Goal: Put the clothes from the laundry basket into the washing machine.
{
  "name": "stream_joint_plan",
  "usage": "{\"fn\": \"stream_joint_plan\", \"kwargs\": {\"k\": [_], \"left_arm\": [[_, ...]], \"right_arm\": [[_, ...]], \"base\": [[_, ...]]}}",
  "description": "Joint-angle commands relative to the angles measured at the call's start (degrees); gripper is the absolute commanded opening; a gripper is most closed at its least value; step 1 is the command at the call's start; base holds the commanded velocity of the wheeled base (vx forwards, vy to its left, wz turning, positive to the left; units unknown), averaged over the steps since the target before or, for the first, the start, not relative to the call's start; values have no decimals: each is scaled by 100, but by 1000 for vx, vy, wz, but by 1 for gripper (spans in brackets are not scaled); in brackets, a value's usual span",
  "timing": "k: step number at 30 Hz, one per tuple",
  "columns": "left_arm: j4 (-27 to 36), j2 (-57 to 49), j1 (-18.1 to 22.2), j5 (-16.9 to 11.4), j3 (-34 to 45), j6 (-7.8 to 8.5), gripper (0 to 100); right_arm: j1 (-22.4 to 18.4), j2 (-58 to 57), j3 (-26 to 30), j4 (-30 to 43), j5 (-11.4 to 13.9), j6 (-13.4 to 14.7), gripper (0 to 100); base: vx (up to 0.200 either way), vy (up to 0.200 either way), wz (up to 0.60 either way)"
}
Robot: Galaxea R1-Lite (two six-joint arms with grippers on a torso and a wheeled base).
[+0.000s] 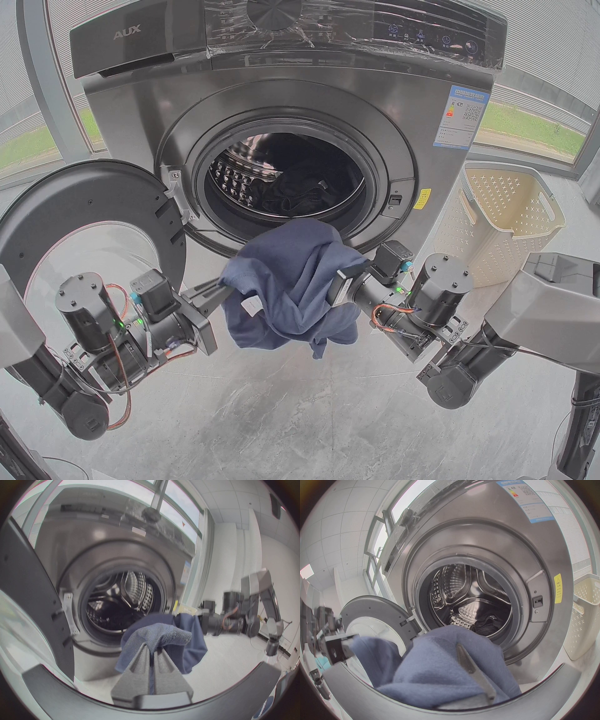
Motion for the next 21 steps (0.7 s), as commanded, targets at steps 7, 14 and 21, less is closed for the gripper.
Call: {"fn": "stream_joint_plan", "kwargs": {"k": [7, 14, 21], "left_arm": [[-104, 1153, 26, -69, 100, 143, 0], [-95, 1171, -26, -78, 276, 125, 100], [-95, 1127, -167, -896, 1102, 573, 100]], "right_arm": [[85, -162, 20, -1, -23, 8, 0], [76, -162, -24, -1, -32, -1, 0], [76, -162, -77, -1, -32, 43, 0]], "base": [[0, 0, 0], [0, 0, 0], [0, 0, 0]]}}
